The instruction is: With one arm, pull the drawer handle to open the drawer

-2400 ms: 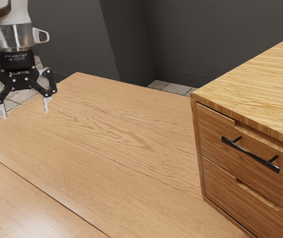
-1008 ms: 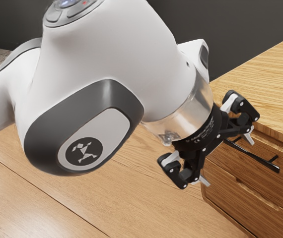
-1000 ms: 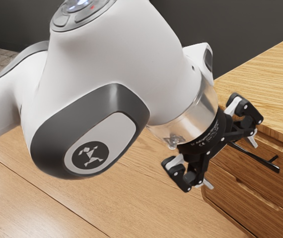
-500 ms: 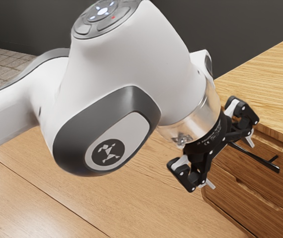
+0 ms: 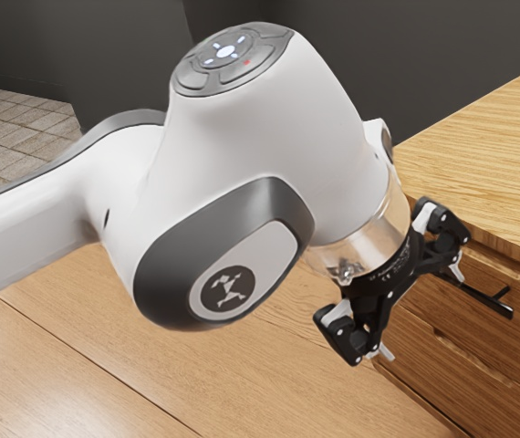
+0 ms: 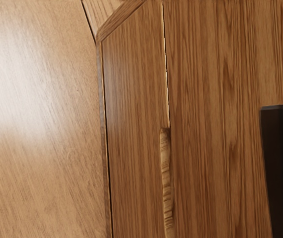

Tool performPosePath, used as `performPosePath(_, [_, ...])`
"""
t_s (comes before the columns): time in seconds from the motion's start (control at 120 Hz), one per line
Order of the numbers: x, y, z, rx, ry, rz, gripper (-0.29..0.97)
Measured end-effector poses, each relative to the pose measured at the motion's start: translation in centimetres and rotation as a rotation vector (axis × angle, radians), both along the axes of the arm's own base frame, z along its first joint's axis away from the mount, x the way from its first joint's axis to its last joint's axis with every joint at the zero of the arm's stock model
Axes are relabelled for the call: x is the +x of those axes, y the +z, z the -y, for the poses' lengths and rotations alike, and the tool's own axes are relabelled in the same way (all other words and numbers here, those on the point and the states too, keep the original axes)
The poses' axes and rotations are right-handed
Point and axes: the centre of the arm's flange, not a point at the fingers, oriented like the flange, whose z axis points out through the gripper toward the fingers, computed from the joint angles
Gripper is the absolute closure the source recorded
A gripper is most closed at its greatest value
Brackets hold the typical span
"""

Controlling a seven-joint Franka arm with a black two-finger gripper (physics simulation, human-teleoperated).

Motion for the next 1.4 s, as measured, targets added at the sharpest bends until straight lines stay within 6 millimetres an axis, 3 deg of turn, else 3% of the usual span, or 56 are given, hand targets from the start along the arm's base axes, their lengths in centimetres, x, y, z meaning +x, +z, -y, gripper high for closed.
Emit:
performPosePath(0.533, [-0.3,-2.0,0.0,0.02,0.021,-0.028,0.0])
performPosePath(0.833, [-1.8,-0.7,-0.6,0.002,0.01,-0.014,0.01])
performPosePath(1.4, [-4.2,-1.1,-2.5,-0.006,0.017,-0.035,0.0])
